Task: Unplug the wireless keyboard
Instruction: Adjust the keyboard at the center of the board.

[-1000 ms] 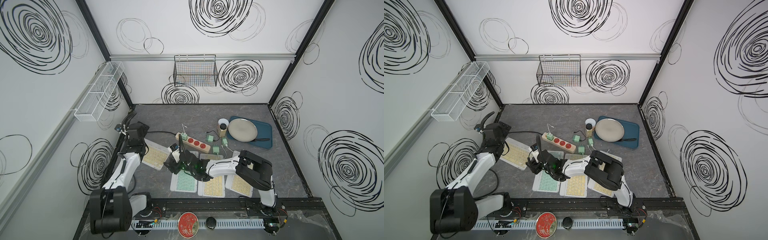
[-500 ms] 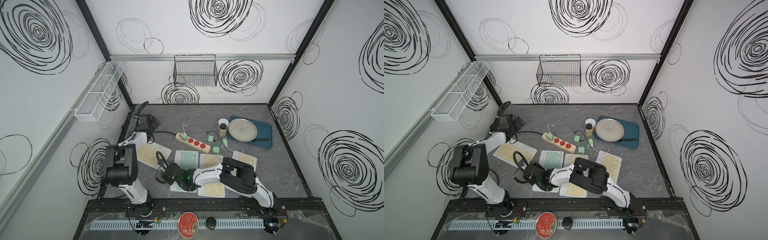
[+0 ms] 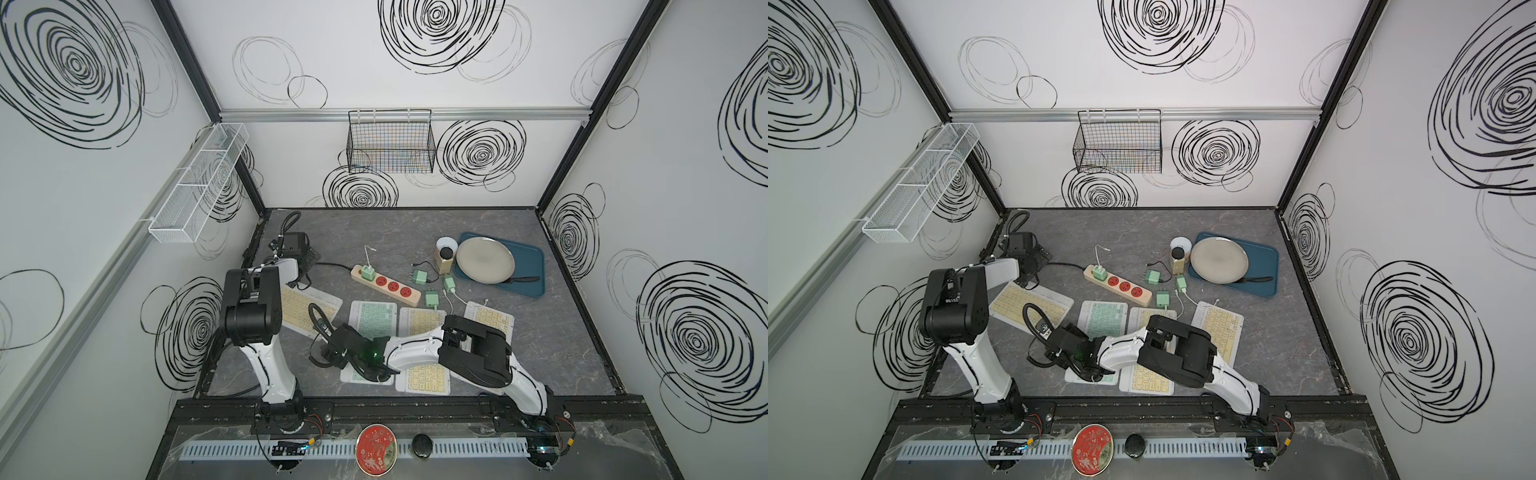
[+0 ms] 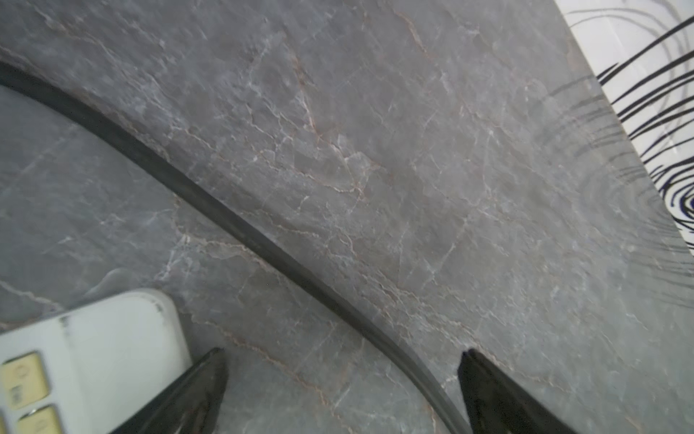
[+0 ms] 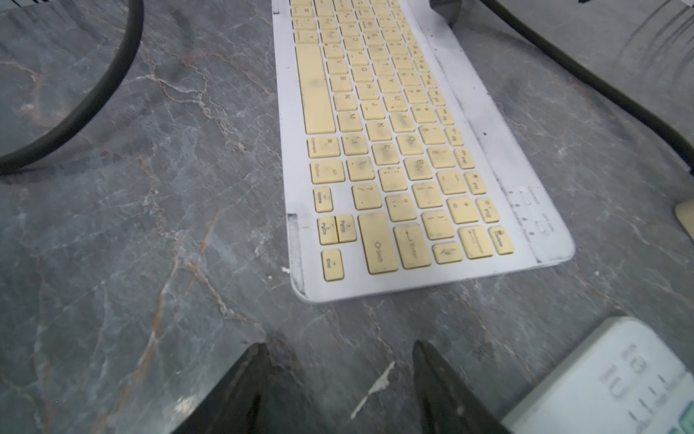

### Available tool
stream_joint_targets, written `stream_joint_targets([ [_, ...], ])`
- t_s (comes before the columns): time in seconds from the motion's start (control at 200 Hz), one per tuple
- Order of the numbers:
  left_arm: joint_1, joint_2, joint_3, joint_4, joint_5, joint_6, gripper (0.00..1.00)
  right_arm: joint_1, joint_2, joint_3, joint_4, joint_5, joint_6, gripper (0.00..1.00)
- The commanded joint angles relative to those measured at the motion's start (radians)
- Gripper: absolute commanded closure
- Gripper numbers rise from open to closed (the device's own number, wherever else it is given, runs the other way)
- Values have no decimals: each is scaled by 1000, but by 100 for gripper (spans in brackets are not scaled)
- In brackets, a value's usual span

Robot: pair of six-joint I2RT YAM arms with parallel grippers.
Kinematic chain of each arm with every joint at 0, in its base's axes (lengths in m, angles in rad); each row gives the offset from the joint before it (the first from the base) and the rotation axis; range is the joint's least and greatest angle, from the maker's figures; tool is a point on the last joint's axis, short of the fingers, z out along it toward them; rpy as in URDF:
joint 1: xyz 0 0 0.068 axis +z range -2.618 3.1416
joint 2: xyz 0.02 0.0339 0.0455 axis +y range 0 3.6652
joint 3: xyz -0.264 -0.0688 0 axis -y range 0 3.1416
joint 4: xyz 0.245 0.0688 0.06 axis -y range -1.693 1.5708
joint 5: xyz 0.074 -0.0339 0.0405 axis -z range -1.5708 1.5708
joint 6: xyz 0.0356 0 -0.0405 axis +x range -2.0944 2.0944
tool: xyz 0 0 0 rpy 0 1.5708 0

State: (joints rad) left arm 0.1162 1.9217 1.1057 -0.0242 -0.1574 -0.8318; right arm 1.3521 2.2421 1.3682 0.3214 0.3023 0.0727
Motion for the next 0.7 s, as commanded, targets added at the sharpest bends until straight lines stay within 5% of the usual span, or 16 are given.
stream_joint_targets([
  [0.0, 17, 31, 14, -27, 7, -46, 1, 15, 15, 54, -22, -10, -30, 27],
  [0.28, 39, -40, -114, 16, -42, -88, 1, -23, 105, 195, -159, 62, 14, 25],
  [0.695, 5, -119, -237, 49, -28, -69, 1, -172, 30, 39, -111, 94, 53, 26],
])
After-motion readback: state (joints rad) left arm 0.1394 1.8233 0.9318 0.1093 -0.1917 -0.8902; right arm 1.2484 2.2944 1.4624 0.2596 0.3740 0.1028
